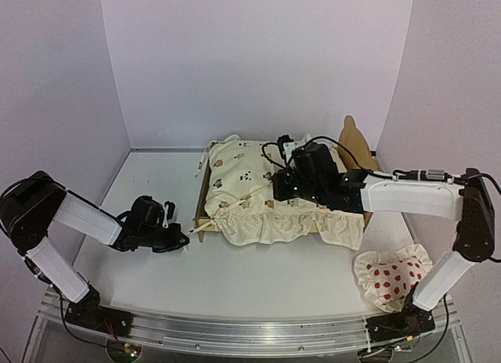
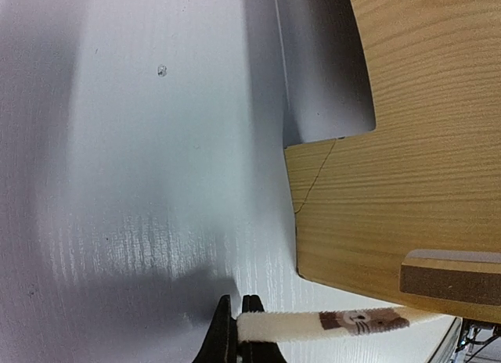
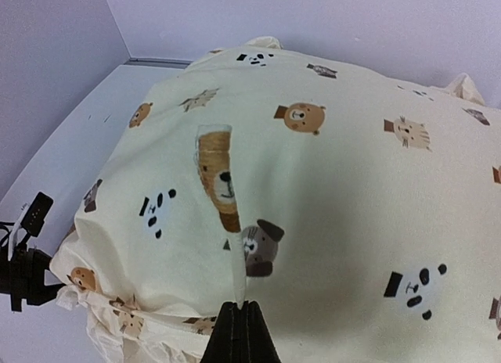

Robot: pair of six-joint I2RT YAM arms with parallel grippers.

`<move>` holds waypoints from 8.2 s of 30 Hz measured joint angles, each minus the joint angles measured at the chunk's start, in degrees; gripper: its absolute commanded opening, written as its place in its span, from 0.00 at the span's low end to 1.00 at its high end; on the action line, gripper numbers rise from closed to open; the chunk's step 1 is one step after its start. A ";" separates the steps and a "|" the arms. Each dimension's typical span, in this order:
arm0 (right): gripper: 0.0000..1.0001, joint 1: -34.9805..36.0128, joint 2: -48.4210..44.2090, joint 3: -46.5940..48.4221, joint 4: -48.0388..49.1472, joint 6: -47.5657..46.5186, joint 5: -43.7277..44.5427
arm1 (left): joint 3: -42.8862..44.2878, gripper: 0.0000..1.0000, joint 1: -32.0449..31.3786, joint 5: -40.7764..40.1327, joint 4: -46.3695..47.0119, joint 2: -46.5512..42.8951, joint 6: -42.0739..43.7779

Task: Set up the pet bed

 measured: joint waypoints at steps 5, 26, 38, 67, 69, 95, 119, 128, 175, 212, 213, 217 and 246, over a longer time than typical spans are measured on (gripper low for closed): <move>0.00 0.00 -4.89 -6.88 1.17 2.35 -1.05 | -0.30 0.00 1.35 1.59 0.50 0.06 -0.73; 0.61 -0.80 -19.72 -16.04 -14.67 8.73 -22.97 | 4.06 0.28 2.20 -1.87 -0.03 3.63 -0.73; 0.91 -1.16 -23.84 7.06 -41.34 4.36 -6.97 | 5.98 0.96 2.68 -16.94 -20.83 -16.69 2.01; 0.38 -25.90 -11.71 14.22 -62.07 0.11 -1.96 | 21.38 0.71 -8.38 -20.75 -26.76 -5.91 8.28; 0.26 -25.99 -11.81 13.14 -61.63 0.04 -3.41 | 21.35 0.74 -8.41 -22.04 -26.82 -5.88 8.28; 0.03 -15.42 -1.60 21.22 -55.79 5.28 -3.51 | 35.87 0.94 -15.48 -27.58 -37.82 -19.42 20.99; 0.81 -11.95 -20.31 9.22 -51.20 0.76 -0.16 | 82.96 0.80 -34.75 -27.98 -38.74 32.15 52.07; 0.81 -11.61 -36.60 4.05 -53.96 1.92 4.49 | 86.47 0.67 -33.96 -28.31 -43.16 39.62 54.59; 0.36 -10.72 -11.55 1.82 -26.82 -9.88 -33.16 | 65.90 0.00 -18.04 -12.91 -33.76 12.71 42.45; 0.40 -9.15 6.23 8.78 -11.68 -15.92 -36.31 | 63.34 0.00 -13.84 -9.83 -37.10 1.89 37.81; 0.41 -9.08 6.25 8.78 -11.16 -15.90 -37.05 | 63.34 0.00 -13.82 -9.83 -37.32 1.79 37.77; 0.40 -8.82 6.40 8.77 -8.69 -15.88 -39.27 | 63.34 0.00 -13.77 -9.83 -37.34 1.70 37.62; 0.76 -8.00 -4.88 7.25 -4.06 6.01 -61.30 | 57.03 0.00 -12.70 -7.48 -31.92 0.13 35.80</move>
